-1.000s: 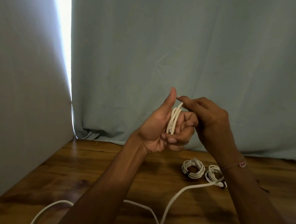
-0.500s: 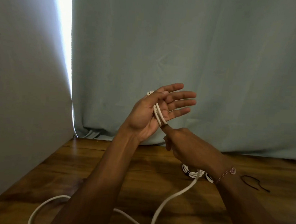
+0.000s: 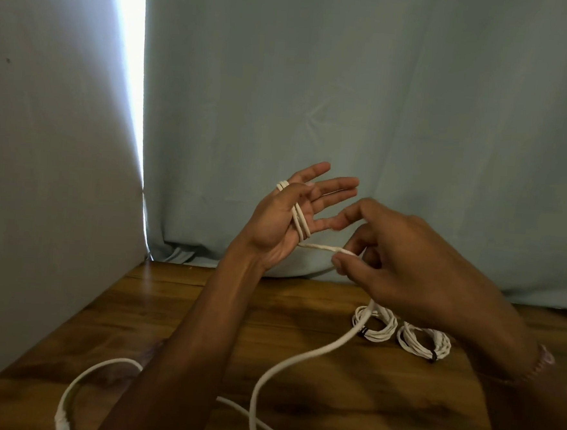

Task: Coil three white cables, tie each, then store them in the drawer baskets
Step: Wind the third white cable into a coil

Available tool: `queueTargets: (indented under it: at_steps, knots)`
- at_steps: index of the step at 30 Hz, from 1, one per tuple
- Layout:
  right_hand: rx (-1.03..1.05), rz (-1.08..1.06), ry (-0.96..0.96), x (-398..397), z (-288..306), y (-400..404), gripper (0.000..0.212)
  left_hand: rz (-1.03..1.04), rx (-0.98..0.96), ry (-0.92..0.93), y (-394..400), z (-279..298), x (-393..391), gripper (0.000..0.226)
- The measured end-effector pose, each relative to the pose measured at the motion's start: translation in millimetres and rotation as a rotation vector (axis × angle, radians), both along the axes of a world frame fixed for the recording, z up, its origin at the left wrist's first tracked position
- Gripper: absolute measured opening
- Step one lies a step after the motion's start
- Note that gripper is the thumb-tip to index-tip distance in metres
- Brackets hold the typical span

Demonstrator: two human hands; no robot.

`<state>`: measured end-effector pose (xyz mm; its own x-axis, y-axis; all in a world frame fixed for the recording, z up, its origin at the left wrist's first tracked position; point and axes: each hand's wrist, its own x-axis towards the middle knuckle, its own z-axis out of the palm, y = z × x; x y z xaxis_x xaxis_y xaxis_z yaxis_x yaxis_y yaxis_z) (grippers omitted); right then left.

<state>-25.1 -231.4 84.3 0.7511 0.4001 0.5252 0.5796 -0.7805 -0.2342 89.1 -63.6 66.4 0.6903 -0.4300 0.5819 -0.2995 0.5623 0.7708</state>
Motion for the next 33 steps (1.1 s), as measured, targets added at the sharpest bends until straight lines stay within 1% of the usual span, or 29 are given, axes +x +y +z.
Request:
queueTargets:
  at_steps: [2, 5, 8, 9, 10, 12, 14, 15, 17, 19, 22, 24, 27, 33]
  knots:
    - [0.116, 0.035, 0.041, -6, 5, -4, 0.037, -0.005, 0.008, 0.016, -1, -1, -1, 0.042]
    - [0.261, 0.134, 0.083, -10, 8, -8, 0.038, -0.014, 0.04, 0.026, -3, -1, -2, 0.043]
    - [0.349, 0.162, 0.002, -5, 8, -8, 0.035, -0.04, 0.123, 0.011, -4, -1, -5, 0.045]
    - [0.356, 0.145, -0.072, -2, 8, -8, 0.032, -0.039, 0.154, 0.01, -5, -2, -7, 0.045]
    - [0.327, 0.12, -0.187, 1, 7, -7, 0.029, -0.029, 0.188, 0.009, -5, -2, -8, 0.044]
    - [0.211, 0.068, -0.464, 10, 4, -8, 0.021, -0.014, 0.262, -0.007, -6, -2, -11, 0.043]
    - [0.169, 0.03, -0.674, 20, 1, -11, 0.024, -0.058, 0.323, 0.005, -8, -3, -12, 0.049]
    - [0.178, 0.02, -0.75, 23, 0, -15, 0.028, -0.085, 0.355, 0.031, -9, -4, -13, 0.058]
    - [0.192, 0.006, -0.861, 28, -1, -22, 0.032, -0.165, 0.419, 0.073, -12, -4, -14, 0.085]
    - [0.147, -0.013, -0.928, 35, -3, -31, 0.03, -0.259, 0.463, 0.067, -14, -4, -17, 0.105]
    - [0.051, -0.06, -0.989, 44, -6, -38, 0.026, -0.339, 0.508, 0.057, -17, -3, -20, 0.114]
    - [0.009, -0.064, -1.022, 48, -7, -39, 0.025, -0.361, 0.523, 0.069, -18, -3, -20, 0.113]
    - [-0.004, -0.006, -1.055, 54, -10, -39, 0.021, -0.404, 0.532, 0.071, -15, -2, -19, 0.108]
    - [0.007, 0.026, -0.979, 72, -18, -34, 0.026, -0.532, 0.525, 0.053, -11, 1, -22, 0.103]
